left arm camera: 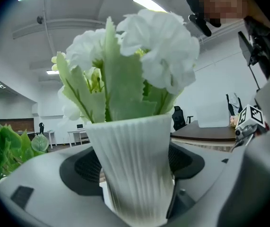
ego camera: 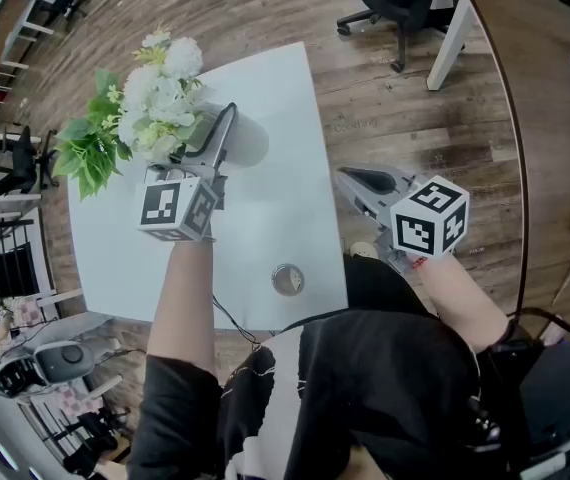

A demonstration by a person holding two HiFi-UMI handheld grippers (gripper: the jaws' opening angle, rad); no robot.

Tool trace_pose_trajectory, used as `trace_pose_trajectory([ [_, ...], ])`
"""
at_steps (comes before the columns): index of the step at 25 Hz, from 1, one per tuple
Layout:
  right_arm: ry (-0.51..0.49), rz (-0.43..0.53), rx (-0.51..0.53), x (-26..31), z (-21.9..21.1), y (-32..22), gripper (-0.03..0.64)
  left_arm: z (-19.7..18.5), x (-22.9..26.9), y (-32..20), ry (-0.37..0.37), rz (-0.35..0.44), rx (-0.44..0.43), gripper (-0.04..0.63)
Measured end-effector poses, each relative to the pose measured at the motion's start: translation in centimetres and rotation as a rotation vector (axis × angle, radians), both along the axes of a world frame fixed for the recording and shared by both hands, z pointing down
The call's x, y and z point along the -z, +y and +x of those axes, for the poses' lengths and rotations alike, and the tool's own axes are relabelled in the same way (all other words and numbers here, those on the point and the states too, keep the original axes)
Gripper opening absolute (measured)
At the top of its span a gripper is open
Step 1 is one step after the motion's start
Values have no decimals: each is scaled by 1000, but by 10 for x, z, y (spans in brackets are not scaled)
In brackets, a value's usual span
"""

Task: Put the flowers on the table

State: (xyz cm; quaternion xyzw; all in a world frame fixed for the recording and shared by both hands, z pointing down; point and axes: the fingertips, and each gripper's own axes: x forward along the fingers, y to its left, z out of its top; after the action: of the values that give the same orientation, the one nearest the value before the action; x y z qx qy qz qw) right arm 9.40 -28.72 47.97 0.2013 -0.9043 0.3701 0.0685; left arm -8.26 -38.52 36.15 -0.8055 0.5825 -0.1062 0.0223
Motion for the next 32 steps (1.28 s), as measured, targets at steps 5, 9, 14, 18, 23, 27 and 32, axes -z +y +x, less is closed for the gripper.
trace_pose_trajectory([
  [5,5,-3,2,-1,-1,-2,15,-2,-3,1,6,-2,5,400],
  [9,6,-6,9,-2,-4,-2,15,-1,-2,1,3,1,-1,399],
  [14,-13,-7,11,1,-5,-3,15,-2,-2,4,22,-1,-4,400],
  [18,-4,-4,19,0,-7,-4,15,-5,-1,7,32,8,1,400],
  [23,16,-1,39,1,-5,-2,15,-8,1,13,47,20,18,400],
  [27,33,4,56,2,-4,-2,15,-12,3,16,68,36,41,400],
  [32,41,1,77,-1,-8,2,15,-12,7,23,78,62,47,400],
])
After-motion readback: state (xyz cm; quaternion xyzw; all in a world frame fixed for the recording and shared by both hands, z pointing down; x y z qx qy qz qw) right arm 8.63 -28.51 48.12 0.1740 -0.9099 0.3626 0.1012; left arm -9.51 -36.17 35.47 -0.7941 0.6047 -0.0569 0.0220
